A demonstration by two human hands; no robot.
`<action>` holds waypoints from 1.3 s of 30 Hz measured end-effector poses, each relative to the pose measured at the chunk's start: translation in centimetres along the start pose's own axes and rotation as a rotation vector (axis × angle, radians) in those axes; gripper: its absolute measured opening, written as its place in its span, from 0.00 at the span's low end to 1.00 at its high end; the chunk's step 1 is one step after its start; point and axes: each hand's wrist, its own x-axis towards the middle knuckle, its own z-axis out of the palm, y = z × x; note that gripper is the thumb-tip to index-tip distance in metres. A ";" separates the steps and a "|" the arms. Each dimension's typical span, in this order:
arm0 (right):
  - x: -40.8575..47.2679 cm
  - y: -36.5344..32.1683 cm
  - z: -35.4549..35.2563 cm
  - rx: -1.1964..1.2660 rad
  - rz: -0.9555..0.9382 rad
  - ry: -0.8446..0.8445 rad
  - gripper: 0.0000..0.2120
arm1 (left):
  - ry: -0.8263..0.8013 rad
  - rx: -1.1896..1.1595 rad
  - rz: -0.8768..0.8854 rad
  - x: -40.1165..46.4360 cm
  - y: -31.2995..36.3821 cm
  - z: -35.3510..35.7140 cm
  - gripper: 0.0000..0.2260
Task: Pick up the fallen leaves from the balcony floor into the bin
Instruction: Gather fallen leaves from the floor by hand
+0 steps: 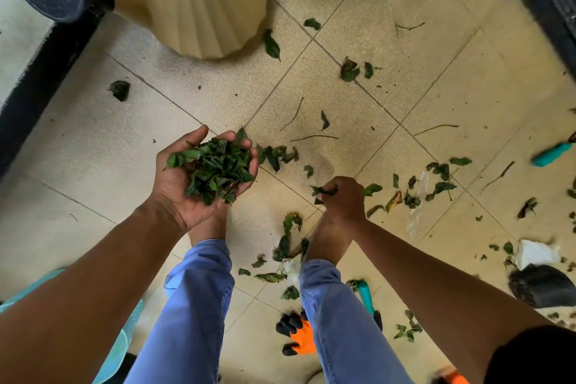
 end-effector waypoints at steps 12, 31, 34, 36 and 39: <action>0.3 2.6 -2.2 0.194 0.279 0.116 0.08 | -0.003 0.103 -0.041 1.1 -3.2 1.0 0.18; 2.6 4.0 1.7 0.132 0.231 0.107 0.09 | 0.041 0.107 -0.114 3.7 -7.1 1.4 0.16; 2.1 3.8 2.3 0.038 0.169 0.148 0.12 | 0.050 0.095 -0.122 3.9 -7.3 1.4 0.16; 2.5 3.8 2.4 -0.049 0.103 0.133 0.09 | 0.059 0.088 -0.123 4.2 -7.4 1.4 0.16; 3.4 3.7 2.1 -0.117 0.079 0.094 0.08 | 0.054 0.115 -0.127 4.5 -7.3 1.5 0.17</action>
